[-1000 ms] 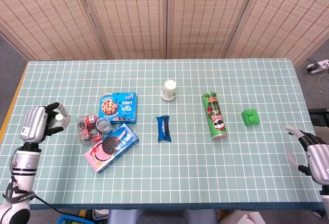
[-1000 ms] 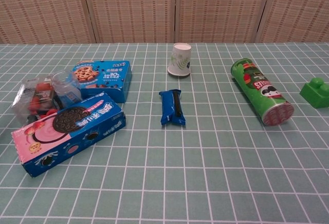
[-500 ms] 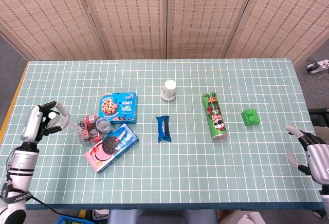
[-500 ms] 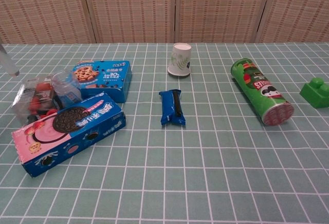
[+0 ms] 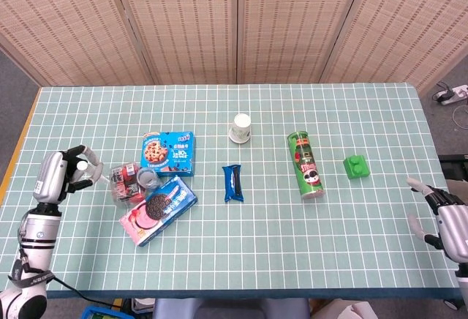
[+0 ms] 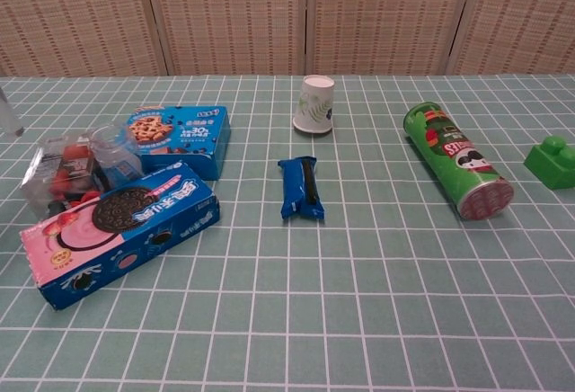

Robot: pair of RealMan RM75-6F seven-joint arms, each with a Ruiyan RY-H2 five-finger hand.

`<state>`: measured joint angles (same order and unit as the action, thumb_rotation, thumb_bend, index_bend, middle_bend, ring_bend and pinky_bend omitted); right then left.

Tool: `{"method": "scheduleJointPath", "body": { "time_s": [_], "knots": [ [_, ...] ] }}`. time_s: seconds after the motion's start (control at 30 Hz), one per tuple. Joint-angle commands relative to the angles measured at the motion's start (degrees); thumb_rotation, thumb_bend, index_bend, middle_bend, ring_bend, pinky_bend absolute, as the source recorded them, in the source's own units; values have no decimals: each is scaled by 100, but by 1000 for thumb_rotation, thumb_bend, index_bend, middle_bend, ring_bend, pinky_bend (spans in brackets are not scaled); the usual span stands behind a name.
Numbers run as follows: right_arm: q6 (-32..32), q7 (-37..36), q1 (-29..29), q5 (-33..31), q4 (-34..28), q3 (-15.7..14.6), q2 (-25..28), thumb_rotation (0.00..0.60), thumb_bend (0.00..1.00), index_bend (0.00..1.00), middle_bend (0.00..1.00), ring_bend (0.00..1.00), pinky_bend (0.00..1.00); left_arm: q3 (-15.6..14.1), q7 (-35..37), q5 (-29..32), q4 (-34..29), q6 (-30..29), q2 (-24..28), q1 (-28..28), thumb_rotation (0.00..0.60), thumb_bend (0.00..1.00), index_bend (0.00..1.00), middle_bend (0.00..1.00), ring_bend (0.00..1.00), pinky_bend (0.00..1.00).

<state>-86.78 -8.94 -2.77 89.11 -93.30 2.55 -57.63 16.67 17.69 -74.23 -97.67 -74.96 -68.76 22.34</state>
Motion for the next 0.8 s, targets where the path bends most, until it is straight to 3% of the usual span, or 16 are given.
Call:
{"method": "scheduleJointPath", "body": {
  "time_s": [0.03,0.27,0.53,0.8],
  "knots": [
    [-4,-1,1,2,-1,0,1,600,362,200,300,287,372,11,930,61,-335,509,399,-16,600,580,800,1000,1000,1000],
    [-4,1,3,-4,1,1,0,600,361,200,300,287,372,-14,490,-16,-40,223,173,-5,600,580,812,1000,1000,1000],
    [-6,-12,6,-14,7,6,4,600,362,200,300,287,372,-75,-867,-323,710,-481,-393,57,600,580,813,1000,1000,1000],
    [6,-15,-1,-7,2,2,3,600,361,200,300,287,372,34,-302,-78,407,-267,-341,60,600,580,812,1000,1000,1000]
  ]
}}
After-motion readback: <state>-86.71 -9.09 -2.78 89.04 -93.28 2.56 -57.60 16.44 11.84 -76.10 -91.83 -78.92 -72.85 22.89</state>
